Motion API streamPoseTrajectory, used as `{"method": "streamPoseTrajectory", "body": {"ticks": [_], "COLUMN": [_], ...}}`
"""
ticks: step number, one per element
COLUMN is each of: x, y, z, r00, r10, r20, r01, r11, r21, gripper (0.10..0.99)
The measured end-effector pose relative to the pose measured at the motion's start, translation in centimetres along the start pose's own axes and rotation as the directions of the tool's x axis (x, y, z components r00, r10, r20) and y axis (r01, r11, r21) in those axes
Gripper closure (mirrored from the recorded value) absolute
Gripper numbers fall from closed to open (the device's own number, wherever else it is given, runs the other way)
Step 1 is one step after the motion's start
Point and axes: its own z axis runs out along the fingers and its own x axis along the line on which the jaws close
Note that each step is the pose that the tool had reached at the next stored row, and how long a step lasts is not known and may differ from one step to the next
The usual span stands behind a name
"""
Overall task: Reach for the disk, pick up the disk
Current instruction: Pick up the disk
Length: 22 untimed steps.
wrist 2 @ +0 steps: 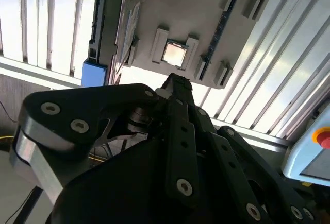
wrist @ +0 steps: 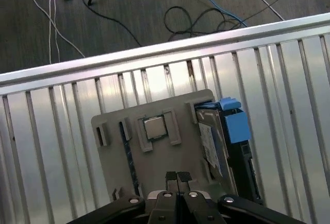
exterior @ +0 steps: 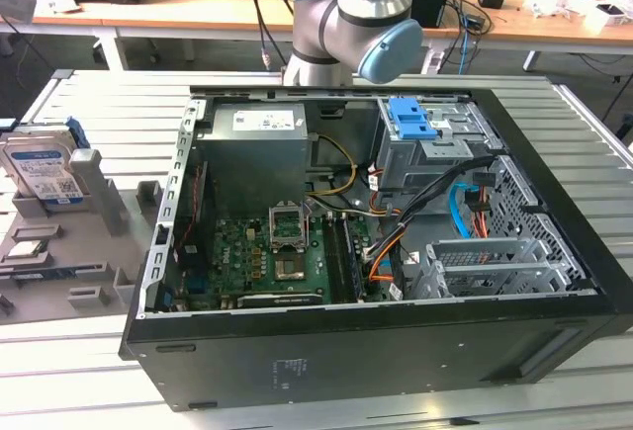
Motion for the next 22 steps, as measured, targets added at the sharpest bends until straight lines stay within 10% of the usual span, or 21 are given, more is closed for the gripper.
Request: {"method": "streamPoseTrajectory", "body": {"ticks": [22], "x": [0.00], "y": [0.00], "z": [0.00], "r00": [0.9813], "r10": [-0.192], "r20": [-0.0074], "r01": [0.192], "r11": [0.9813], "r21": [-0.001], "gripper": [0.980]}}
